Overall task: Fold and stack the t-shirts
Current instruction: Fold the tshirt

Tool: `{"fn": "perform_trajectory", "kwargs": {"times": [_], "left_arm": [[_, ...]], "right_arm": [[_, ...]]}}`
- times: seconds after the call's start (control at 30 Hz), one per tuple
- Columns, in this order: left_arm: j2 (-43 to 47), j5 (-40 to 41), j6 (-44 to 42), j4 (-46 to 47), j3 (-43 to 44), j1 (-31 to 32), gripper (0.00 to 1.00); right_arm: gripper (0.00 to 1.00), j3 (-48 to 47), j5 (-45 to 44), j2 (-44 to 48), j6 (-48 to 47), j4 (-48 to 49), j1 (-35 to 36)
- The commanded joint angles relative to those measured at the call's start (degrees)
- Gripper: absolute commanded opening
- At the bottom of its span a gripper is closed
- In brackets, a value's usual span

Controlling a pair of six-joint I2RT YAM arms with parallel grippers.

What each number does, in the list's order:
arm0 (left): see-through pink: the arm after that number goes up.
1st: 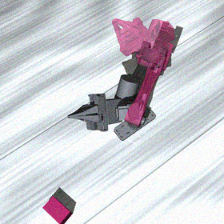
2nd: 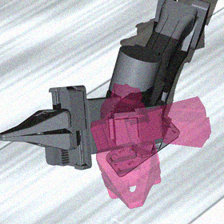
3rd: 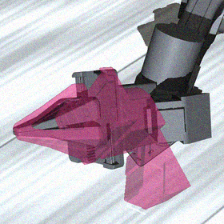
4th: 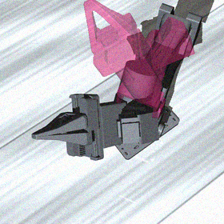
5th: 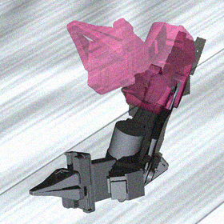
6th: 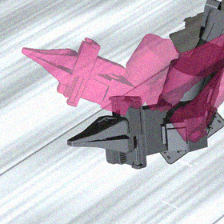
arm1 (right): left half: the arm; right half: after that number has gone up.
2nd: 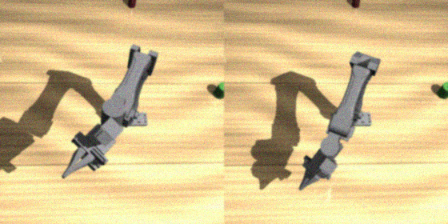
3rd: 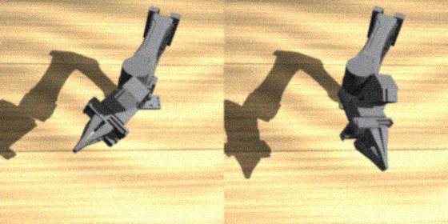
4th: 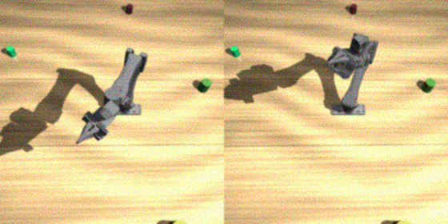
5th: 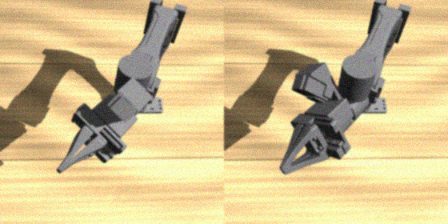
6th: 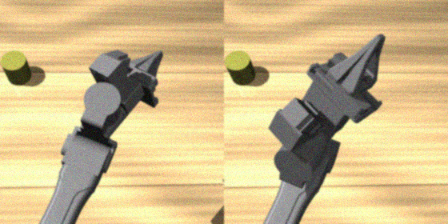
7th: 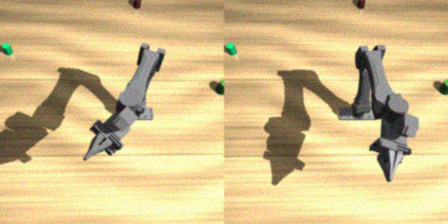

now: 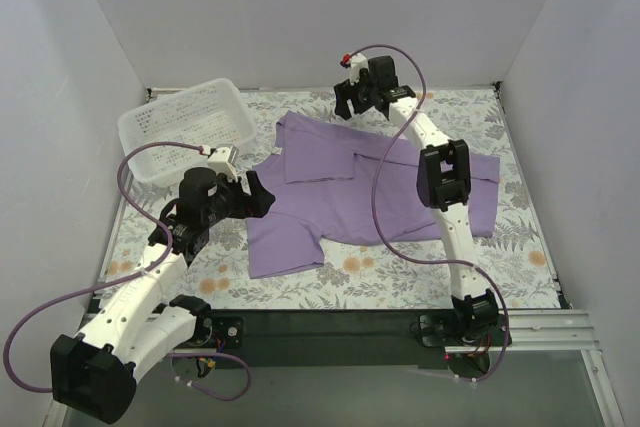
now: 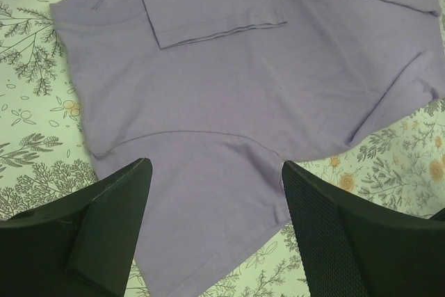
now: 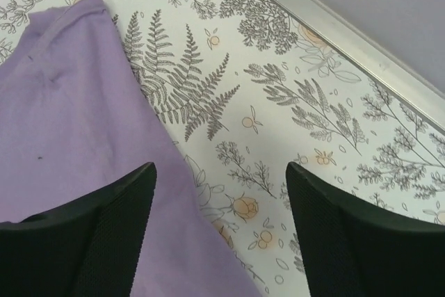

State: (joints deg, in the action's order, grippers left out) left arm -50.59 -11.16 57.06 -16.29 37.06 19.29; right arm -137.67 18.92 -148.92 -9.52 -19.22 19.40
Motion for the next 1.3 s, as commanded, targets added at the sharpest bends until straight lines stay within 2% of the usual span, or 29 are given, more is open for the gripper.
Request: {"fn": "perform_trajectory", "kwargs": {"times": [0.0, 0.03, 0.07, 0.1, 0.2, 0.23, 0.27, 0.37, 0.4, 0.47, 0.53, 0.63, 0.67, 0.8, 0.9, 1.0, 1.07, 1.27], "left_arm": [[-0.03, 2.10, 1.82, 0.21, -0.32, -0.13, 0.75], [-0.39, 3.32, 2.35, 0.21, -0.23, -0.13, 0.75], [-0.74, 3.94, 2.97, 0.04, -0.15, -0.22, 0.75], [-1.61, 4.47, 3.93, -0.40, 0.03, -0.13, 0.75], [-3.28, 6.58, 5.78, -1.10, 0.21, -0.22, 0.75], [-3.55, 6.94, 6.65, -1.19, 0.47, -0.22, 0.75], [-3.81, 7.29, 7.19, -1.28, 0.47, -0.22, 0.75], [-4.34, 6.42, 8.51, -1.02, 0.65, -0.39, 0.75], [-4.17, 5.98, 8.68, -0.41, 0.65, -0.39, 0.75], [-3.82, 5.19, 8.86, -0.06, 0.56, -0.48, 0.75], [-3.12, 4.39, 8.77, -0.05, 0.56, -0.48, 0.75], [-2.59, 3.86, 7.98, -0.40, 0.64, -0.57, 0.75], [-2.41, 3.69, 7.63, -0.67, 0.65, -0.57, 0.75], [-2.23, 3.78, 7.45, -0.93, 0.12, -0.57, 0.75], [-2.85, 4.04, 7.11, -0.76, 0.30, -0.57, 0.75], [-3.64, 4.04, 6.58, -0.49, 0.64, -0.57, 0.75], [-4.08, 3.78, 6.66, -0.49, 0.56, -0.66, 0.75], [-3.56, 3.60, 6.58, -0.58, 0.47, -0.74, 0.74]], "right_arm": [[0.87, 5.88, -0.65, 8.37, -3.30, 2.70, -2.95], [0.90, 8.44, 0.67, 10.47, -4.36, 2.53, -3.83], [0.98, 11.25, 2.07, 15.37, -7.24, 2.09, -4.71], [0.98, 18.59, 4.96, 18.20, -9.18, 1.82, -6.29], [0.98, 30.49, 5.17, 29.86, -15.17, 1.82, -9.80], [0.98, 37.57, 5.08, 32.62, -15.53, 1.73, -11.12], [0.98, 40.52, 5.51, 36.99, -14.66, 1.65, -12.79], [0.96, 49.76, 8.41, 42.38, -12.37, 1.12, -21.92], [0.95, 51.52, 10.33, 43.01, -12.45, 0.94, -26.38], [0.94, 53.98, 12.45, 43.37, -15.77, -0.28, -30.02], [0.95, 52.77, 14.21, 41.88, -19.73, -4.47, -33.19], [0.94, 43.39, 18.78, 35.82, -30.69, -14.12, -34.52], [0.93, 37.62, 21.22, 31.89, -32.74, -16.79, -34.52], [0.91, 24.69, 23.79, 22.91, -34.25, -22.87, -34.43], [0.89, 18.95, 23.36, 17.19, -33.55, -25.16, -33.64], [0.85, 17.78, 21.52, 13.58, -33.37, -26.13, -31.71], [0.78, 18.05, 19.50, 12.17, -33.55, -26.57, -29.96], [0.70, 21.47, 18.44, 11.72, -34.60, -27.01, -28.19]]}}
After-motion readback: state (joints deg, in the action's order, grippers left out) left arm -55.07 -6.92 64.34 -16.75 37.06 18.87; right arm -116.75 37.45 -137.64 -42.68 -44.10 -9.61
